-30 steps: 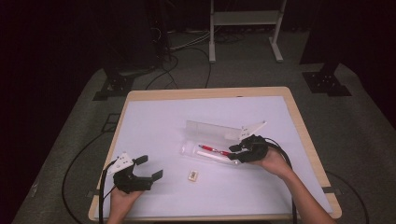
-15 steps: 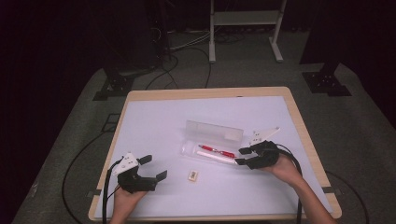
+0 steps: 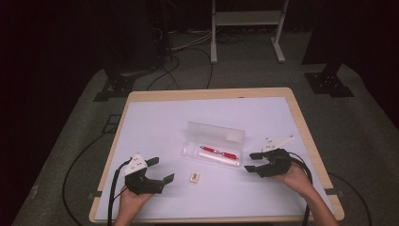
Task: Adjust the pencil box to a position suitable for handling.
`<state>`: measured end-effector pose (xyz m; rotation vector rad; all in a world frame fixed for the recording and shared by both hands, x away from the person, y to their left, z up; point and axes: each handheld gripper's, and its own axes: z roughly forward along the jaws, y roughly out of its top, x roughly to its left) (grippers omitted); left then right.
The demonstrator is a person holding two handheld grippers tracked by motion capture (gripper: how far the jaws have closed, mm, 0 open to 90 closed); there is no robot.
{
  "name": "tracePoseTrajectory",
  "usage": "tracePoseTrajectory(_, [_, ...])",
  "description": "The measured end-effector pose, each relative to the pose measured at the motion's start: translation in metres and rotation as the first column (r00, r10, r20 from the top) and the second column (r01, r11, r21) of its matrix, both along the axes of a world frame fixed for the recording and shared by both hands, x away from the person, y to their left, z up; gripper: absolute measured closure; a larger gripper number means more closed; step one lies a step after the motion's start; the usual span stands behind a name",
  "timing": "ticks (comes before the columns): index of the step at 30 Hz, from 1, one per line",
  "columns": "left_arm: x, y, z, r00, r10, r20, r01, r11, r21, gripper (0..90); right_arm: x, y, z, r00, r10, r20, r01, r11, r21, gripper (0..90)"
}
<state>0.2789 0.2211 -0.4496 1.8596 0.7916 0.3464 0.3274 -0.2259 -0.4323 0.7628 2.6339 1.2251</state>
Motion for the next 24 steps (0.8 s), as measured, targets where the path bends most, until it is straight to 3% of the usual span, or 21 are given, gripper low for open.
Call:
tracePoseTrajectory(13, [0.004,-0.024,0.000,0.9981,-0.061,-0.010,0.061,0.9977,0.029,9.6,-0.014,-0.015,-0.001,0.9996,-0.024,0.018,0.024,0.9997,0.000,41.5])
tracePoseTrajectory(24, [0.006,-0.043,-0.004,0.9970,-0.071,-0.031,0.072,0.9958,0.055,13.0,-0.021,-0.027,-0.007,0.9984,-0.052,0.021,0.052,0.9986,0.013,39.4])
